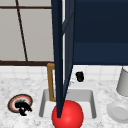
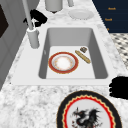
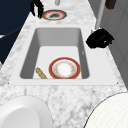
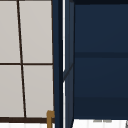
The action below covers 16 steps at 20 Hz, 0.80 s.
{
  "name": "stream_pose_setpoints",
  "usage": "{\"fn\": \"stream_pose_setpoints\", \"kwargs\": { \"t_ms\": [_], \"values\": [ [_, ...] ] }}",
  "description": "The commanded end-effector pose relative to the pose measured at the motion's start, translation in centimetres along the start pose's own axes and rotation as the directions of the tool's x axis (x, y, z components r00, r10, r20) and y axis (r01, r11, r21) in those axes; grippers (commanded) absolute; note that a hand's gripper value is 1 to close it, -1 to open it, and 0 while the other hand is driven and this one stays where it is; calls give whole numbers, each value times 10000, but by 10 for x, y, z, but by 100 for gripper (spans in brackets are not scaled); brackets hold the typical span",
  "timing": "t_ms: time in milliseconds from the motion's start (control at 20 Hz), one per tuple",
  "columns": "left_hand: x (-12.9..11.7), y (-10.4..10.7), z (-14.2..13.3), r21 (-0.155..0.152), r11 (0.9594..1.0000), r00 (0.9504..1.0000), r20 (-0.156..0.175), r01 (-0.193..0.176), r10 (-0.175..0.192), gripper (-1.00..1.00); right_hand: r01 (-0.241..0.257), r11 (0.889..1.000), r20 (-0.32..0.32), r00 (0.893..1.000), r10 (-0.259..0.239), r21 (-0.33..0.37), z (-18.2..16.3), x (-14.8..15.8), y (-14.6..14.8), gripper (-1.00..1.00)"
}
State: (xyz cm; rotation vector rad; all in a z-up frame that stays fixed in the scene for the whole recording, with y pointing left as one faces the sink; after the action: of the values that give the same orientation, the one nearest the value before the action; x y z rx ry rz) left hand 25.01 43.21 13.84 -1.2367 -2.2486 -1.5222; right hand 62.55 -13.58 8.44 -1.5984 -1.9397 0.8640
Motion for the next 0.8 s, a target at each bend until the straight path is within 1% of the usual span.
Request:
{"fn": "stream_pose_setpoints", "kwargs": {
  "t_ms": [0, 100, 150, 200, 250, 350, 400, 450, 500, 600, 650, 750],
  "values": [
    [0, 0, 0, 0, 10000, 10000, 0, 0, 0, 0, 367, 9985, -331, 9988, -354, 416, 17, -2, 13, 100],
    [0, 0, 0, 0, 10000, 10000, 0, 0, 0, 0, 402, 9985, -305, 9988, -391, 363, 15, 1, 17, 100],
    [0, 0, 0, 0, 10000, 10000, 0, 0, 0, 0, 132, 9997, -104, 9999, -130, 203, 5, 1, 7, 100],
    [0, 0, 0, 0, 10000, 10000, 0, 0, 0, 0, 47, 10000, -82, 10000, -46, 53, 1, 2, 5, 100],
    [0, 0, 0, 0, 10000, 10000, 0, 0, 0, 0, 30, 10000, -67, 10000, -30, 51, 0, 0, 4, -100],
    [0, 0, 0, 0, 10000, 10000, 0, 0, 0, 0, 155, 9997, -212, 9996, -159, -169, -2, -6, -5, -100],
    [0, 0, 0, 0, 10000, 10000, 0, 0, 0, 0, 182, 9998, -245, 9995, -183, -36, -3, -7, -6, -100],
    [0, 0, 0, 0, 10000, 10000, 0, 0, 0, 0, 225, 9996, -287, 9993, -220, 190, -6, -8, -13, -100],
    [0, 0, 0, 0, 10000, 10000, 0, 0, 0, 0, 240, 9992, -293, 9993, -231, 306, -7, -10, -15, -100],
    [0, 0, 0, 0, 10000, 10000, 0, 0, 0, 0, 376, 9962, -363, 9987, -349, 784, -10, -11, -22, -100],
    [0, 0, 0, 0, 10000, 10000, 0, 0, 0, 0, 441, 9930, -384, 9985, -401, 1099, -8, -12, -20, -100],
    [0, 0, 0, 0, 10000, 10000, 0, 0, 0, 0, 569, 9870, -508, 9975, -498, 1500, -8, -14, -18, -100]
  ]
}}
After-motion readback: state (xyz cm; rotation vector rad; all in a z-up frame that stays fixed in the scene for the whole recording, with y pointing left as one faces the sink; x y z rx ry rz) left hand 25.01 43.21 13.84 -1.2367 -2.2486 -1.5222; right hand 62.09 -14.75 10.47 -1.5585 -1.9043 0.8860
